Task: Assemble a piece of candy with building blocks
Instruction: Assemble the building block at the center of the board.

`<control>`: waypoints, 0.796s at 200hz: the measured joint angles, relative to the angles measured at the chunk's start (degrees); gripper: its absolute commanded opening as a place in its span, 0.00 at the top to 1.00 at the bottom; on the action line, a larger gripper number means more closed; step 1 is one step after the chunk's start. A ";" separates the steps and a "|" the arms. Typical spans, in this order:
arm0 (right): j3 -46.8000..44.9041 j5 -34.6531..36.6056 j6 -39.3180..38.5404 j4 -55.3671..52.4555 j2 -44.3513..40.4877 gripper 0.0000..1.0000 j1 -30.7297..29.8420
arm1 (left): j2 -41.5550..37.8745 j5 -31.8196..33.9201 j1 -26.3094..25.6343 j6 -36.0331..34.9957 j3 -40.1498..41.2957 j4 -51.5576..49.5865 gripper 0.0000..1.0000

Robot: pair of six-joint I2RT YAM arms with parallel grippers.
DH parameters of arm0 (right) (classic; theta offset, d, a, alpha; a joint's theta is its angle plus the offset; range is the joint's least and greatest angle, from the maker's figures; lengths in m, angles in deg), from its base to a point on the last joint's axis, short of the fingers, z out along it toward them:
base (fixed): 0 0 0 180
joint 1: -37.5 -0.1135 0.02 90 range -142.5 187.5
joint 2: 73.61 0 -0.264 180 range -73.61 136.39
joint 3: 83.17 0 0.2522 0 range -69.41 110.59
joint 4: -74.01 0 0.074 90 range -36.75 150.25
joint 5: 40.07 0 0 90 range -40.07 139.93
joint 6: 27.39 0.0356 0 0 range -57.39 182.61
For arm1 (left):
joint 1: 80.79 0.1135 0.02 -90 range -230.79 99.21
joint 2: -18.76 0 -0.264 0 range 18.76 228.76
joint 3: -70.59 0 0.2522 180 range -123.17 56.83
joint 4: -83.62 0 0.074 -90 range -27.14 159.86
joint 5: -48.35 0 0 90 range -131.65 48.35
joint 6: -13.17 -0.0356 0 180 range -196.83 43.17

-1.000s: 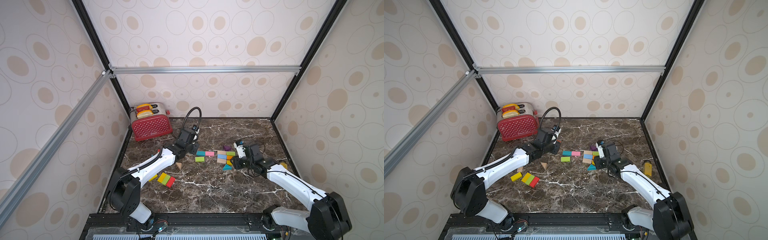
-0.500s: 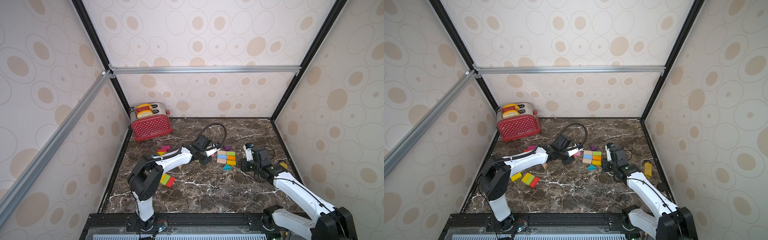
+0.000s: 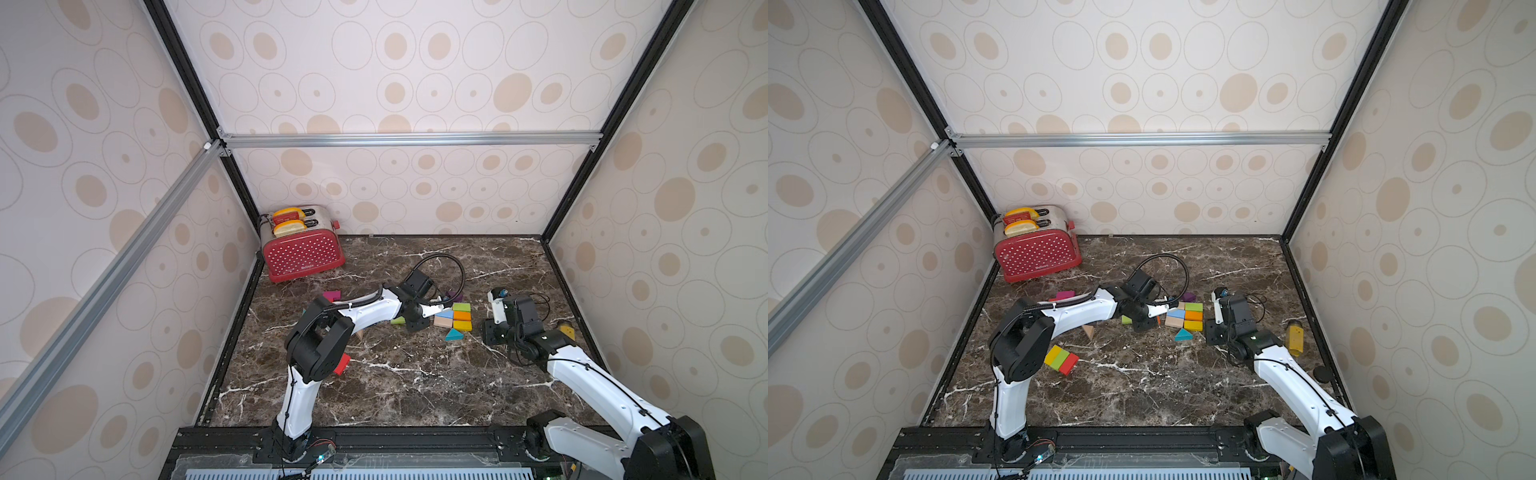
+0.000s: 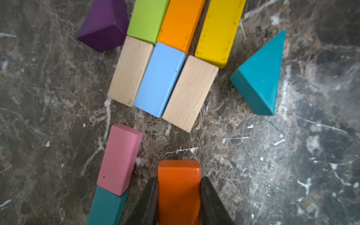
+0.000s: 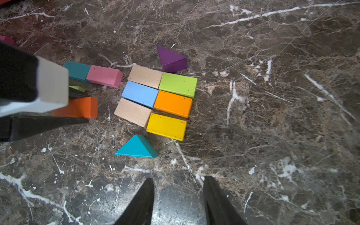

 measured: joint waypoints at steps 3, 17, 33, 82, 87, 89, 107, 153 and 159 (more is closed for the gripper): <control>0.00 0.02 0.00 0.02 0.00 0.54 0.00 | 0.22 0.04 0.00 -0.22 -0.22 -0.24 0.71; -0.11 0.02 -0.02 0.04 0.00 0.54 0.00 | 1.27 0.04 0.00 -1.20 -0.98 -0.83 0.70; -0.28 0.00 -0.07 0.24 0.00 0.54 0.00 | 1.97 0.00 0.00 -2.21 -1.33 -1.11 0.70; -0.48 -0.24 -0.17 0.85 0.44 0.54 0.00 | 3.54 -0.07 0.00 -3.98 -2.75 -1.86 0.63; -0.48 -0.28 -0.17 0.87 0.52 0.54 0.00 | 3.58 -0.11 0.00 -4.15 -2.86 -1.92 0.60; -0.48 -0.28 -0.17 0.87 0.55 0.54 0.00 | 3.58 -0.09 0.00 -4.20 -2.89 -1.95 0.59; -0.48 -0.50 -0.17 0.96 0.85 0.54 0.00 | 3.58 -0.09 0.00 -4.98 -3.23 -1.99 0.52; -0.48 -1.77 -1.05 1.20 1.20 0.53 0.00 | 1.92 0.44 0.00 -5.44 -1.92 -1.07 0.43; -0.48 -2.25 -1.27 1.20 1.20 0.53 0.04 | 0.66 0.72 0.00 -5.07 -0.96 -0.81 0.43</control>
